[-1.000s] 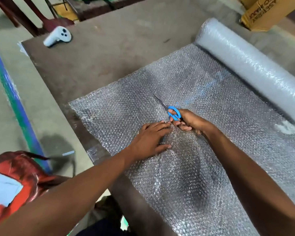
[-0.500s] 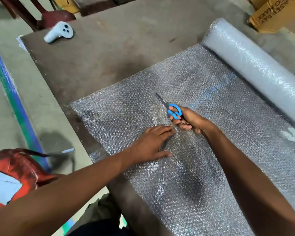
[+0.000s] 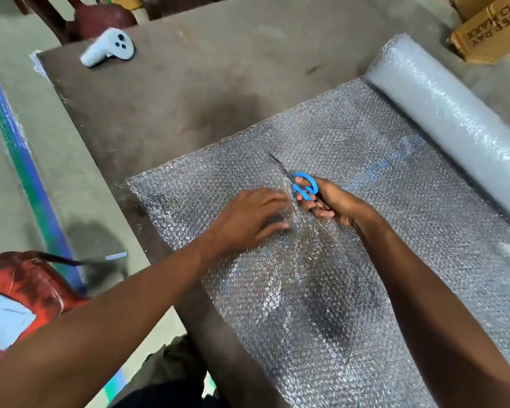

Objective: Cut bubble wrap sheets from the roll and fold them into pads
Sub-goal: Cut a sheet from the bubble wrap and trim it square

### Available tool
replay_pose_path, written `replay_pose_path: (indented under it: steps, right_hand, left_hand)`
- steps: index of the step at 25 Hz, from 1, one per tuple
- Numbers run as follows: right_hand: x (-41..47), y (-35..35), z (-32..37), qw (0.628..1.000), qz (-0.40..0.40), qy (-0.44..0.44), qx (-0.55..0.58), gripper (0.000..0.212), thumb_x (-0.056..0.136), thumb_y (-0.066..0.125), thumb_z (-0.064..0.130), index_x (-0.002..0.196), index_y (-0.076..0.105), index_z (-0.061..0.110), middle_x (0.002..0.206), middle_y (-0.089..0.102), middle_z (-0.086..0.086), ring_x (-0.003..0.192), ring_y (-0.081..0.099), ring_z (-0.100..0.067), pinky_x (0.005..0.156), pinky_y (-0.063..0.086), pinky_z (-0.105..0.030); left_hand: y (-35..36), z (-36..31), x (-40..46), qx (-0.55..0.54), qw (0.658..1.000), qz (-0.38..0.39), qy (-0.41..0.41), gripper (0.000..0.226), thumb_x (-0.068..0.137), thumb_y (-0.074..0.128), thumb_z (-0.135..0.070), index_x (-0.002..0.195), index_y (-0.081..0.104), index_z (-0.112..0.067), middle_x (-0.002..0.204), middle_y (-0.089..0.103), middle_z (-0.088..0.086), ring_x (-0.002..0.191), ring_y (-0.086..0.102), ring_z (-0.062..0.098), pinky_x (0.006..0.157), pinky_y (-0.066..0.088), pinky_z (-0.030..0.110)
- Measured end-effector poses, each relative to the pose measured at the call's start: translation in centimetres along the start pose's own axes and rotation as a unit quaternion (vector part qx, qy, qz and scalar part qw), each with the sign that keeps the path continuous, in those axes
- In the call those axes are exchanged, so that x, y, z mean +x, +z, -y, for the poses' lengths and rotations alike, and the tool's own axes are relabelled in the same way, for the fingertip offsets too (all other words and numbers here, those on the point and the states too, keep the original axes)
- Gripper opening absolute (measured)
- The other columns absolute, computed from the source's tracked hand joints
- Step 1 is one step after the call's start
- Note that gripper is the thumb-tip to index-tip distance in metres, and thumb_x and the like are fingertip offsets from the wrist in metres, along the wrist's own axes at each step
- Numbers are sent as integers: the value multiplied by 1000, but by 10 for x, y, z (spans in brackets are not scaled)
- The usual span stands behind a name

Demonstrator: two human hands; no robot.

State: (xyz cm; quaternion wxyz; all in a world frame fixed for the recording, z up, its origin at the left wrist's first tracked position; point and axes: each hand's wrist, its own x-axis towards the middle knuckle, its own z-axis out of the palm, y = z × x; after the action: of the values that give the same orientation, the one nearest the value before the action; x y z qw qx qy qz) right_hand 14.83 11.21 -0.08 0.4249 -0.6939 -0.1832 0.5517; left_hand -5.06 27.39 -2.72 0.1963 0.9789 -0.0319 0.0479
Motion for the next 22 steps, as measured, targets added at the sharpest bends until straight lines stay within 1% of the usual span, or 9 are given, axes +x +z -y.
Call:
replay_pose_path:
  steps: [2, 4, 6, 8, 11, 15, 19, 22]
  right_hand:
    - [4, 2, 0, 1000, 1, 2, 2, 46, 107, 50, 56, 92, 67, 16, 68, 50, 0, 43, 29, -11, 33, 25, -23]
    - [9, 3, 1, 1000, -5, 3, -1, 45, 106, 53, 57, 96, 67, 16, 68, 50, 1, 44, 28, -11, 33, 24, -23]
    - [13, 5, 2, 1000, -11, 2, 1, 44, 106, 53, 56, 97, 67, 15, 67, 50, 1, 44, 28, -11, 33, 23, -23]
    - [16, 6, 5, 1000, -18, 4, 4, 44, 107, 51, 54, 93, 67, 15, 66, 48, 0, 43, 26, -11, 33, 21, -23]
    - [22, 9, 12, 1000, -16, 1, -8, 45, 107, 51, 54, 94, 66, 14, 64, 48, 1, 41, 28, -11, 33, 23, -23]
    - [29, 11, 19, 1000, -15, 3, -9, 45, 108, 49, 54, 95, 66, 14, 63, 49, 3, 40, 27, -10, 33, 22, -23]
    - [37, 11, 30, 999, -25, 2, -33, 45, 105, 53, 57, 96, 68, 15, 65, 50, 3, 42, 30, -10, 34, 25, -22]
    - [42, 13, 37, 999, -22, 13, -23, 47, 106, 51, 57, 97, 68, 14, 65, 50, 3, 43, 29, -10, 34, 25, -22]
  left_hand:
    - [-5, 26, 4, 52, 997, 45, -39, 72, 104, 31, -74, 163, 30, -33, 171, 27, -6, 158, 22, 19, 128, 15, 50]
    - [-5, 42, 5, 78, 993, 81, -27, 81, 100, 25, -82, 166, 21, -34, 175, 16, -5, 161, 13, 17, 128, 4, 47]
    - [-5, 48, 3, 83, 992, 96, -6, 83, 100, 24, -82, 167, 19, -34, 175, 11, -4, 161, 9, 16, 127, -2, 45]
    - [-3, 49, 2, 89, 992, 93, 6, 83, 100, 23, -82, 167, 17, -33, 175, 9, -3, 162, 6, 16, 128, -2, 44]
    - [-2, 50, 1, 90, 992, 88, 8, 84, 100, 19, -83, 168, 14, -33, 176, 8, -4, 162, 3, 15, 130, -1, 43]
    - [-2, 50, 1, 91, 992, 85, 13, 84, 100, 17, -83, 168, 14, -33, 175, 9, -4, 162, 4, 16, 132, 5, 46]
    - [-1, 51, 0, 92, 992, 83, 14, 83, 101, 16, -82, 168, 13, -32, 175, 9, -3, 162, 6, 16, 132, 5, 46]
    - [0, 52, 0, 88, 993, 78, 18, 83, 101, 16, -81, 168, 14, -32, 175, 11, -3, 162, 7, 17, 132, 8, 48]
